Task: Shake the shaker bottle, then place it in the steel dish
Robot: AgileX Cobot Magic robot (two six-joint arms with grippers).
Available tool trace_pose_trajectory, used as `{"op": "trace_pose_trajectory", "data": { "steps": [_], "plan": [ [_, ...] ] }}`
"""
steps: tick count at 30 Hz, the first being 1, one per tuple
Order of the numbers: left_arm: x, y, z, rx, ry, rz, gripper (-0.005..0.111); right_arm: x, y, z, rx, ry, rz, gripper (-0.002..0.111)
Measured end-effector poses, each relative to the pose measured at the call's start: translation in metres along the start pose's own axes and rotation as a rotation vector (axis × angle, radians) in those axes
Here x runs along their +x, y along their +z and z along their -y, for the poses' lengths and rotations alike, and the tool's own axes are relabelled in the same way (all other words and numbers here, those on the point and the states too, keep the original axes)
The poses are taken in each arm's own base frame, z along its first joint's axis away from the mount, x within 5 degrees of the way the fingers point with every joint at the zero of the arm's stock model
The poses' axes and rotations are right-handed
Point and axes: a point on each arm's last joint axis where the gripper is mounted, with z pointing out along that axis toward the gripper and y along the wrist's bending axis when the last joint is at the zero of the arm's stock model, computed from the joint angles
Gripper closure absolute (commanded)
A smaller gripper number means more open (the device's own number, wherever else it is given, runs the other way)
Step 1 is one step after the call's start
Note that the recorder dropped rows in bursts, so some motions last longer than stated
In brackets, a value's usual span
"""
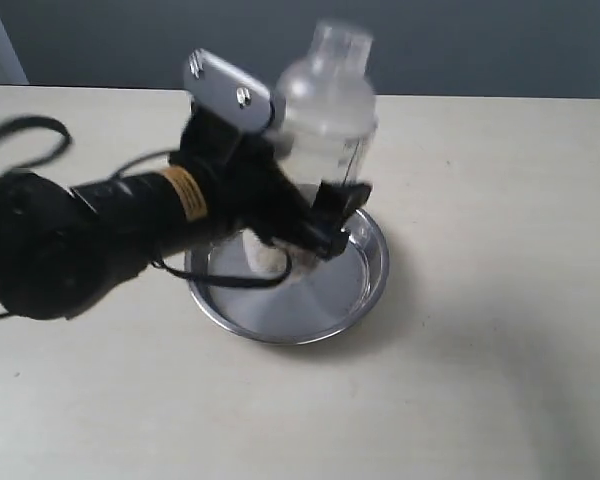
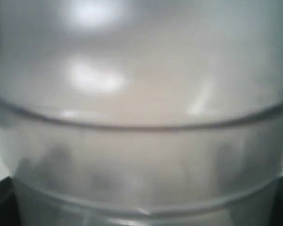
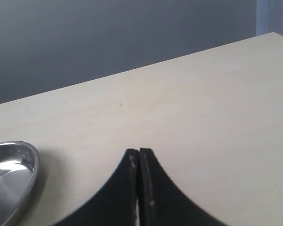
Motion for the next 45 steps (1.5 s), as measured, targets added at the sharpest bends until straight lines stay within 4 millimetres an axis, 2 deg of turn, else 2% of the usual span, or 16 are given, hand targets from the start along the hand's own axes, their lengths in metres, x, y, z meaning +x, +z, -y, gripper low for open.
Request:
{"op": "trace_pose_trajectory", "data": {
  "steps": [3,6,8,12,17,21,23,26,27,31,32,33,37,38,42,45],
  "plan": [
    [-0.018,-0.007,0.0,-0.008,-0.031,0.135,0.106,0.0,0.0,0.0,0.0,0.0,0.0,0.109],
    [0.03,0.007,-0.007,-0.056,-0.094,-0.026,0.106,0.0,0.0,0.0,0.0,0.0,0.0,0.109],
    [0.042,0.006,-0.007,-0.042,-0.065,-0.11,0.106,0.0,0.0,0.0,0.0,0.0,0.0,0.109],
    [-0.013,-0.012,-0.006,-0.041,-0.032,0.135,0.106,0.0,0.0,0.0,0.0,0.0,0.0,0.109],
    [0.009,-0.001,-0.01,-0.06,-0.037,0.041,0.106,0.0,0.0,0.0,0.0,0.0,0.0,0.109],
    [-0.028,-0.015,-0.006,-0.033,0.033,0.168,0.106,0.0,0.0,0.0,0.0,0.0,0.0,0.109],
    [-0.013,-0.005,-0.013,-0.069,-0.024,0.153,0.106,0.0,0.0,0.0,0.0,0.0,0.0,0.109],
    [0.041,0.013,-0.015,-0.075,-0.101,-0.096,0.106,0.0,0.0,0.0,0.0,0.0,0.0,0.109],
    [0.045,0.012,-0.011,-0.049,-0.072,-0.139,0.106,0.0,0.0,0.0,0.0,0.0,-0.002,0.109],
    [-0.026,-0.007,-0.003,-0.004,0.045,0.136,0.106,0.0,0.0,0.0,0.0,0.0,0.0,0.109],
    [-0.031,-0.007,-0.007,-0.025,0.03,0.18,0.106,0.0,0.0,0.0,0.0,0.0,0.0,0.109],
    [-0.029,-0.003,-0.013,-0.052,0.009,0.208,0.106,0.0,0.0,0.0,0.0,0.0,0.0,0.109],
    [0.033,0.022,-0.023,-0.084,-0.037,-0.049,0.106,0.0,0.0,0.0,0.0,0.0,0.0,0.109],
    [0.034,0.02,-0.022,-0.067,-0.012,-0.079,0.106,0.0,0.0,0.0,0.0,0.0,0.0,0.109],
    [-0.031,0.002,-0.018,-0.054,0.007,0.139,0.106,0.0,0.0,0.0,0.0,0.0,0.0,0.109],
    [-0.015,0.011,-0.02,-0.068,-0.054,0.116,0.106,0.0,0.0,0.0,0.0,0.0,0.0,0.109]
  ]
}}
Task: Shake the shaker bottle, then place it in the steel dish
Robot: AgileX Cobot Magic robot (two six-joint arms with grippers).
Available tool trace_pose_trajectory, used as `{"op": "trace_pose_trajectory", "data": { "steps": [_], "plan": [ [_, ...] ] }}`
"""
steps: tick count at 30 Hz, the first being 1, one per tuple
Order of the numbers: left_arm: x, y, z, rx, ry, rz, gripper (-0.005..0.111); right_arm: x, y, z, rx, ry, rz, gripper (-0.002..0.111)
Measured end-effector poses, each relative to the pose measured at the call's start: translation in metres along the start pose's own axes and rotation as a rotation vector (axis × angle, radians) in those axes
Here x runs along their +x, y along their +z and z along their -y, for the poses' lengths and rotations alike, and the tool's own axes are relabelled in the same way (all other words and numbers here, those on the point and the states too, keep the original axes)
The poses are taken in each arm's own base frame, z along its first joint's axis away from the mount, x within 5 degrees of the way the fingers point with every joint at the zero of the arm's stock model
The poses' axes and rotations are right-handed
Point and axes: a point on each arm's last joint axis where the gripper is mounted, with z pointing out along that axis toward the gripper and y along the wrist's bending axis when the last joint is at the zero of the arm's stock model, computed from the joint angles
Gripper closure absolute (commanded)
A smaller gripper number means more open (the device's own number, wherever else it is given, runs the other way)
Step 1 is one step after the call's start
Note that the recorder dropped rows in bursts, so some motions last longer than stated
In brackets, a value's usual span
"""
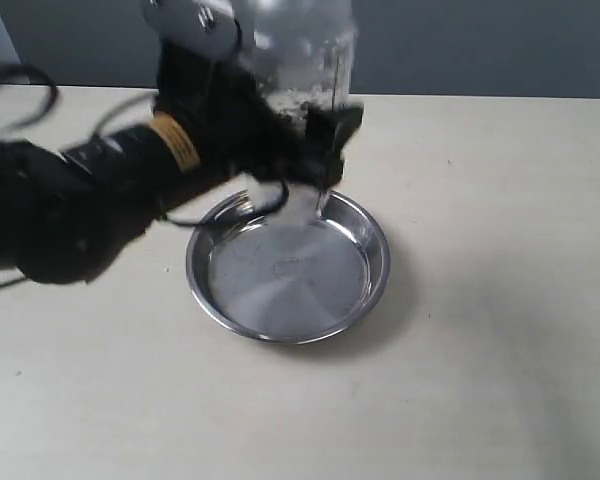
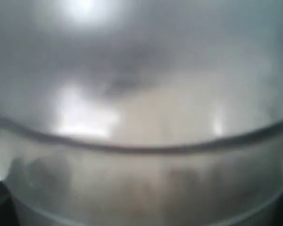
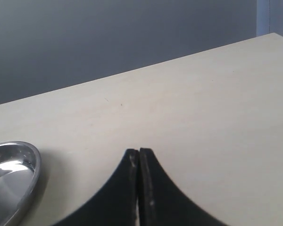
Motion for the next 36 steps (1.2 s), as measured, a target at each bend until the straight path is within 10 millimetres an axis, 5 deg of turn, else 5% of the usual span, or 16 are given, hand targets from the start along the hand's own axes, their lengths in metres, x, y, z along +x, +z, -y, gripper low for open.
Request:
{"op": "trace_pose_trajectory", "data": {
  "steps": [2,4,8,11,14,15,17,20,22,23,24,27,29,32,34,36],
  "plan": [
    [0.038,0.005,0.0,0.0,-0.027,-0.179,0.106,0.0,0.0,0.0,0.0,0.0,0.0,0.109],
    [0.052,-0.001,0.006,0.029,-0.004,-0.256,0.106,0.0,0.0,0.0,0.0,0.0,0.0,0.109],
    [0.003,-0.014,0.009,0.04,0.078,-0.001,0.106,0.0,0.0,0.0,0.0,0.0,0.0,0.109],
    [-0.015,-0.019,-0.02,-0.152,0.041,0.09,0.106,0.0,0.0,0.0,0.0,0.0,0.0,0.109],
    [-0.003,-0.017,-0.039,-0.229,-0.083,0.005,0.106,0.0,0.0,0.0,0.0,0.0,0.0,0.109],
    [0.004,-0.015,-0.031,-0.16,-0.064,-0.038,0.106,0.0,0.0,0.0,0.0,0.0,0.0,0.109],
    [0.017,-0.013,0.017,0.106,0.151,-0.131,0.106,0.0,0.0,0.0,0.0,0.0,0.0,0.109],
    [0.022,-0.006,-0.022,-0.158,-0.144,-0.104,0.106,0.0,0.0,0.0,0.0,0.0,0.0,0.109],
    [0.021,-0.007,-0.015,-0.075,-0.031,-0.131,0.106,0.0,0.0,0.0,0.0,0.0,0.0,0.109],
    [0.018,-0.01,0.01,0.082,0.164,-0.145,0.106,0.0,0.0,0.0,0.0,0.0,0.0,0.109],
    [0.017,-0.01,0.013,0.088,0.175,-0.136,0.106,0.0,0.0,0.0,0.0,0.0,0.0,0.109],
    [0.019,-0.003,-0.023,-0.139,-0.115,-0.097,0.106,0.0,0.0,0.0,0.0,0.0,0.0,0.109],
    [0.025,-0.004,-0.004,0.041,0.119,-0.175,0.106,0.0,0.0,0.0,0.0,0.0,0.0,0.109],
    [0.025,-0.004,-0.021,-0.077,-0.117,-0.126,0.106,0.0,0.0,0.0,0.0,0.0,0.0,0.109],
    [0.027,-0.006,-0.002,0.082,0.135,-0.172,0.106,0.0,0.0,0.0,0.0,-0.002,0.0,0.109],
    [0.028,-0.004,-0.012,-0.014,0.031,-0.167,0.106,0.0,0.0,0.0,0.0,-0.002,0.0,0.109]
  ]
}}
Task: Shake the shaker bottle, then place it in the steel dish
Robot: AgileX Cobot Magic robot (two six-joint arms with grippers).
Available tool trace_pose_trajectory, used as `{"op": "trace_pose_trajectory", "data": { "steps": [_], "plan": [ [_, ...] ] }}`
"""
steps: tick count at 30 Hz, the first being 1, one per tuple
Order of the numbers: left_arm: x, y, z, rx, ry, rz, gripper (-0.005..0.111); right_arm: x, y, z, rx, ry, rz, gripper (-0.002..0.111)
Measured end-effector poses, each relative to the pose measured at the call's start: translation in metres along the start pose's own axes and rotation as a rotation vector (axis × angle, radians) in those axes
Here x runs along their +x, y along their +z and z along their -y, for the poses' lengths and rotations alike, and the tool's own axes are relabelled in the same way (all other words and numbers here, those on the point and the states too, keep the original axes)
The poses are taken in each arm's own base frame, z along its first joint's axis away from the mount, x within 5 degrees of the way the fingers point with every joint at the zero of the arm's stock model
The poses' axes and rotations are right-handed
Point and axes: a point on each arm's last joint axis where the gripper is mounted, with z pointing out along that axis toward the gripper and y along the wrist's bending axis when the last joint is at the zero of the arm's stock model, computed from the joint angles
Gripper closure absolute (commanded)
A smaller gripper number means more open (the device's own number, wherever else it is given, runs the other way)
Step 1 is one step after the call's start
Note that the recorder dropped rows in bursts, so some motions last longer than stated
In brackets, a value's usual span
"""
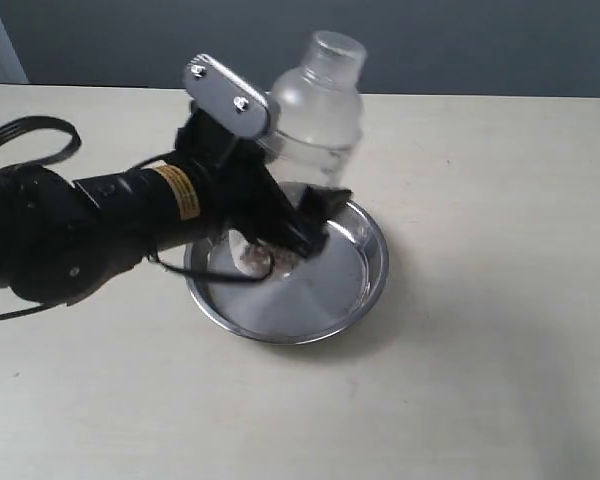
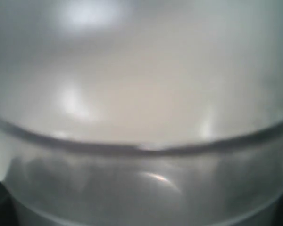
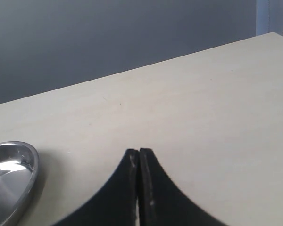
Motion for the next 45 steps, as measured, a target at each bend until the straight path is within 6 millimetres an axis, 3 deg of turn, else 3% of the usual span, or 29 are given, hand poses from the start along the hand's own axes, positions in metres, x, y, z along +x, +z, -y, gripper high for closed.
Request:
{"op": "trace_pose_trajectory", "data": {
  "steps": [1,2,3,5,8,11,12,15,16,19,20,22,23,24,27,31,35,38,42,45],
  "plan": [
    [0.001,0.001,-0.016,-0.101,-0.155,0.009,0.106,0.0,0.0,0.0,0.0,0.0,0.0,0.109],
    [0.001,0.002,-0.023,-0.133,-0.188,0.01,0.106,0.0,0.0,0.0,0.0,0.0,0.0,0.109],
    [0.001,0.0,-0.013,-0.05,-0.035,-0.028,0.106,0.0,0.0,0.0,0.0,0.0,0.0,0.109],
    [-0.003,-0.004,0.01,0.054,0.103,-0.007,0.106,0.0,0.0,0.0,0.0,0.001,0.0,0.109],
    [-0.009,-0.003,-0.007,-0.057,-0.142,0.059,0.106,0.0,0.0,0.0,0.001,0.0,0.0,0.109],
    [-0.012,-0.008,0.013,0.079,0.108,0.035,0.106,0.0,0.0,0.0,0.001,0.0,0.0,0.109],
    [-0.013,-0.009,0.013,0.058,0.109,0.034,0.106,0.0,0.0,0.0,0.001,0.0,0.0,0.109],
    [-0.011,-0.007,-0.018,-0.114,-0.164,0.039,0.106,0.0,0.0,0.0,0.001,0.0,0.0,0.109],
    [-0.011,-0.008,-0.017,-0.092,-0.116,0.019,0.106,0.0,0.0,0.0,0.001,0.0,0.0,0.109],
    [-0.011,-0.014,0.017,0.075,0.167,0.0,0.106,0.0,0.0,0.0,0.001,0.0,0.0,0.109],
    [-0.012,-0.014,0.017,0.064,0.147,0.03,0.106,0.0,0.0,0.0,0.001,0.0,0.0,0.109],
    [-0.012,-0.011,-0.004,-0.072,-0.12,0.081,0.106,0.0,0.0,0.0,0.001,0.0,0.0,0.109],
    [-0.012,-0.01,-0.011,-0.105,-0.17,0.092,0.106,0.0,0.0,0.0,0.0,0.002,0.0,0.109],
    [-0.011,-0.01,-0.01,-0.087,-0.136,0.086,0.106,0.0,0.0,0.0,-0.001,0.004,0.0,0.109],
    [-0.007,-0.011,0.021,0.091,0.173,0.044,0.106,0.0,0.0,0.0,-0.001,0.006,0.0,0.109],
    [-0.004,-0.005,-0.003,-0.084,-0.116,0.052,0.106,0.0,0.0,0.0,-0.003,0.01,0.0,0.109],
    [-0.004,-0.008,0.017,0.063,0.167,0.033,0.106,0.0,0.0,0.0,-0.004,0.014,0.0,0.109],
    [-0.004,-0.006,0.002,-0.034,-0.021,0.041,0.106,0.0,0.0,0.0,-0.004,0.014,0.0,0.109],
    [-0.005,-0.012,0.013,0.046,0.14,0.041,0.106,0.0,0.0,-0.001,-0.006,0.018,0.0,0.109],
    [0.0,-0.008,-0.008,-0.101,-0.082,0.056,0.106,0.0,0.0,-0.001,-0.006,0.019,0.0,0.109]
  ]
}}
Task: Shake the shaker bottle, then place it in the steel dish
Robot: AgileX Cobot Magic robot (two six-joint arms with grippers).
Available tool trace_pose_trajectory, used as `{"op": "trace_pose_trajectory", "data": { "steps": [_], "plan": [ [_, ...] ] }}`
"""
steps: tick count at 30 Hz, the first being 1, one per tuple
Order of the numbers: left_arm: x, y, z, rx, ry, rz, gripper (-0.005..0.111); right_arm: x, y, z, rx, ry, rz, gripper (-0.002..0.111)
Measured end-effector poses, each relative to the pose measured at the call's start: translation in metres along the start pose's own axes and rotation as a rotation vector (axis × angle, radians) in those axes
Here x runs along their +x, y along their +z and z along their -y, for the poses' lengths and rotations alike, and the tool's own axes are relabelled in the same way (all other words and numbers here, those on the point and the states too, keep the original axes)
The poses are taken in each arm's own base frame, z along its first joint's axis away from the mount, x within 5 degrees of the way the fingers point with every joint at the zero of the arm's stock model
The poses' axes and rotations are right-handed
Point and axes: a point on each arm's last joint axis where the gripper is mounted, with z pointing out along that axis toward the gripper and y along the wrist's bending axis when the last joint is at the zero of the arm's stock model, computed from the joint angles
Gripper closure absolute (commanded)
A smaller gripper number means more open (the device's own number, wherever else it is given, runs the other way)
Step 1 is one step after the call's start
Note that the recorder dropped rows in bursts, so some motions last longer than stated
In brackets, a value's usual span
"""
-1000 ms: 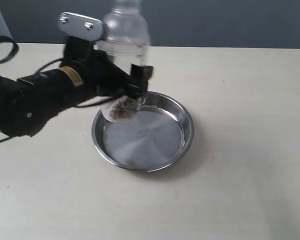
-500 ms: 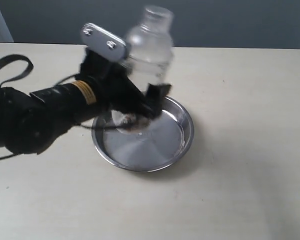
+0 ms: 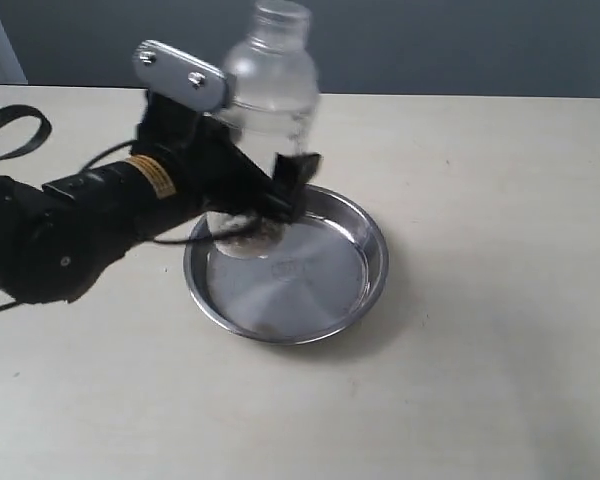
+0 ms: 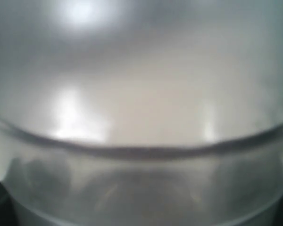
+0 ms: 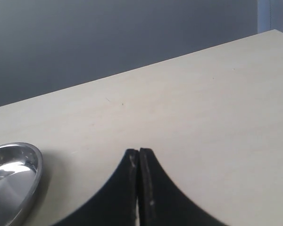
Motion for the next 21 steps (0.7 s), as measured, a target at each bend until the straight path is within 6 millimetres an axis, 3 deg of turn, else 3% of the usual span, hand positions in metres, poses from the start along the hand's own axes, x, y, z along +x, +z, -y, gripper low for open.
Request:
{"op": "trace_pose_trajectory", "data": {
  "steps": [2,4,6,8,12,16,17,21],
  "plan": [
    [0.007,0.001,0.001,0.033,0.063,-0.049,0.106,0.0,0.0,0.0,0.0,0.0,0.0,0.109],
    [0.015,-0.002,0.022,0.157,0.227,-0.079,0.106,0.0,0.0,0.0,0.0,0.0,0.0,0.109],
    [0.017,-0.002,0.023,0.122,0.122,-0.064,0.106,0.0,0.0,0.0,0.0,0.0,0.0,0.109],
    [0.013,-0.001,0.014,0.058,0.009,-0.026,0.106,0.0,0.0,0.0,0.0,0.0,0.0,0.109],
    [-0.001,-0.011,0.028,0.178,0.238,0.063,0.106,0.0,0.0,0.0,0.0,0.0,0.0,0.109],
    [-0.007,-0.007,-0.015,-0.101,-0.103,0.091,0.106,0.0,0.0,0.0,0.0,0.0,0.0,0.109],
    [-0.003,-0.007,-0.012,-0.051,-0.058,0.052,0.106,0.0,0.0,0.0,0.0,0.0,0.0,0.109],
    [0.01,-0.012,0.033,0.233,0.224,-0.043,0.106,0.0,0.0,0.0,0.0,0.0,0.0,0.109]
  ]
}}
